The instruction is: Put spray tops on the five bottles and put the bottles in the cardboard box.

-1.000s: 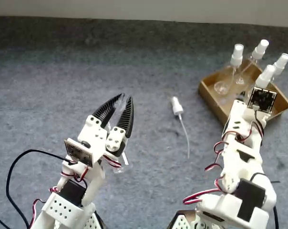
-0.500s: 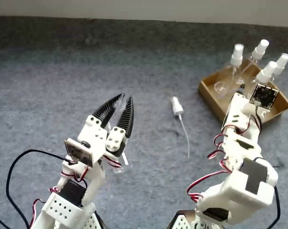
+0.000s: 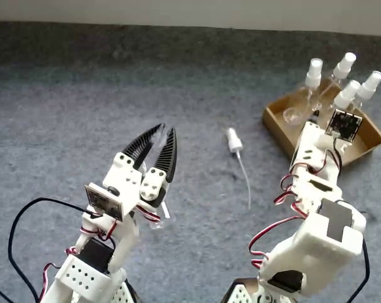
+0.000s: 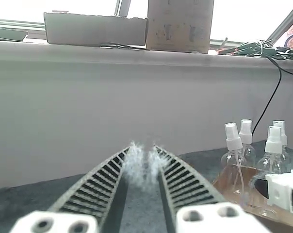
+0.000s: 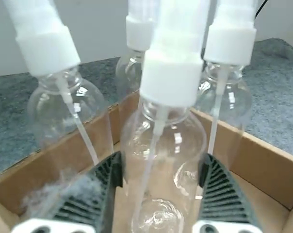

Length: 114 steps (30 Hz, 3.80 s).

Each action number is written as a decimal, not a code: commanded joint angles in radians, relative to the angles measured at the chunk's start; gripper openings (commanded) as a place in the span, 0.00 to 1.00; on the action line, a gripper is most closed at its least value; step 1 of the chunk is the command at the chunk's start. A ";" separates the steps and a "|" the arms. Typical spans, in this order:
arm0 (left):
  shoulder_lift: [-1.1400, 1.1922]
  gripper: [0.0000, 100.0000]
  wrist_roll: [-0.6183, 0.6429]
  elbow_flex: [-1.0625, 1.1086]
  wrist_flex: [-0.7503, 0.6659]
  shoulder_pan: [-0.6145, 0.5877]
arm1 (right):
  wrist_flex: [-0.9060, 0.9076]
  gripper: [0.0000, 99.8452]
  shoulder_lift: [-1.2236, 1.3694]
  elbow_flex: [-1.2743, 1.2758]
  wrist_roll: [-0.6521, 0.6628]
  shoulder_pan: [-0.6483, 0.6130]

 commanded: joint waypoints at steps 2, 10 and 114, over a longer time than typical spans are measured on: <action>-0.007 0.04 -0.002 0.005 0.002 -0.010 | -0.004 0.20 -0.008 -0.028 -0.003 -0.016; -0.007 0.04 -0.002 0.007 0.002 -0.008 | -0.001 0.28 -0.010 -0.027 -0.002 -0.016; -0.018 0.03 -0.061 -0.162 1.100 -0.825 | 2.374 0.31 0.008 -1.268 0.011 -1.110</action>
